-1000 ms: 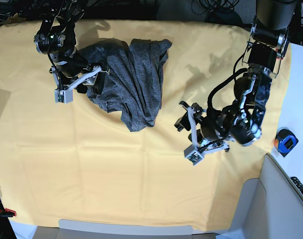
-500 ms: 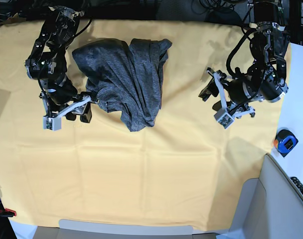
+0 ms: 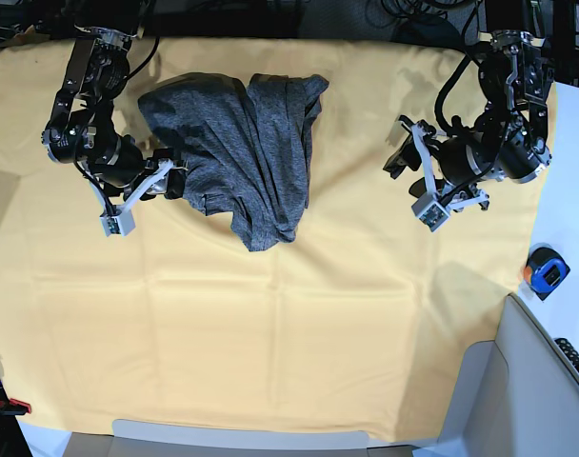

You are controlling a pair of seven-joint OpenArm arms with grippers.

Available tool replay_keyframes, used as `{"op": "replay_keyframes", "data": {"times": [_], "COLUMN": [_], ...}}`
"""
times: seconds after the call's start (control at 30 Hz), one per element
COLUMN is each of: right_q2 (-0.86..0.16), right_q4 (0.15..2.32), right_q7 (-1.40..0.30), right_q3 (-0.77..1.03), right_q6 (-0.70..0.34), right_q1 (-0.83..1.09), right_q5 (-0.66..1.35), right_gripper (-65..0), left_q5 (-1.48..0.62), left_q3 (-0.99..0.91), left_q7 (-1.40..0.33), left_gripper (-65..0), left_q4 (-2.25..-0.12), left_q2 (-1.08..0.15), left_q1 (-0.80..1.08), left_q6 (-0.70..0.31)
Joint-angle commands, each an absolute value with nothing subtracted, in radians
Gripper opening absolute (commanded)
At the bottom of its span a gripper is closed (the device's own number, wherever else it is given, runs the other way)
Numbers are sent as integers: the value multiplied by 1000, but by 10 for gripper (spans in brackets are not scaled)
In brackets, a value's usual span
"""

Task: Fold the T-shirt properly
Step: 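Release the shirt with both grippers and lift them away, then press the shirt's side flat with the right gripper, then withdraw it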

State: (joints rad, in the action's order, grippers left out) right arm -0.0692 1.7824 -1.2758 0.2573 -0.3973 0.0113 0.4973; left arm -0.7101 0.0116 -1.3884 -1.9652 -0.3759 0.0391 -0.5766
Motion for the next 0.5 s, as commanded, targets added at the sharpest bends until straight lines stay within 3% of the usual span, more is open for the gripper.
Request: {"op": "replay_keyframes", "data": {"times": [0.0, 0.3, 0.33, 0.43, 0.47], "right_q2": [-79, -85, -85, -85, -85], "right_q4": [1788, 1741, 1730, 1682, 1670], "right_q7": [-1253, -1218, -1218, -1216, -1216], "right_q3": [249, 156, 143, 105, 104], "right_q6": [-412, -418, -418, -418, -418], "right_q1": [-7, -12, -22, -50, -61], "right_q5": [513, 510, 510, 507, 507], "right_gripper": [-372, -380, -406, -610, -650], "left_q5": [-719, -719, -719, -719, -719], "left_q3": [8, 5, 5, 8, 8], "left_q7": [-1379, -1379, -1379, -1379, -1379], "left_gripper": [-338, -339, -339, -339, -339], "left_q4": [-1980, -1980, -1980, -1980, -1980], "left_q2": [-383, -364, -364, -364, -364], "left_q1": [27, 54, 58, 59, 59], "left_q6": [-576, -578, -578, -578, -578]}}
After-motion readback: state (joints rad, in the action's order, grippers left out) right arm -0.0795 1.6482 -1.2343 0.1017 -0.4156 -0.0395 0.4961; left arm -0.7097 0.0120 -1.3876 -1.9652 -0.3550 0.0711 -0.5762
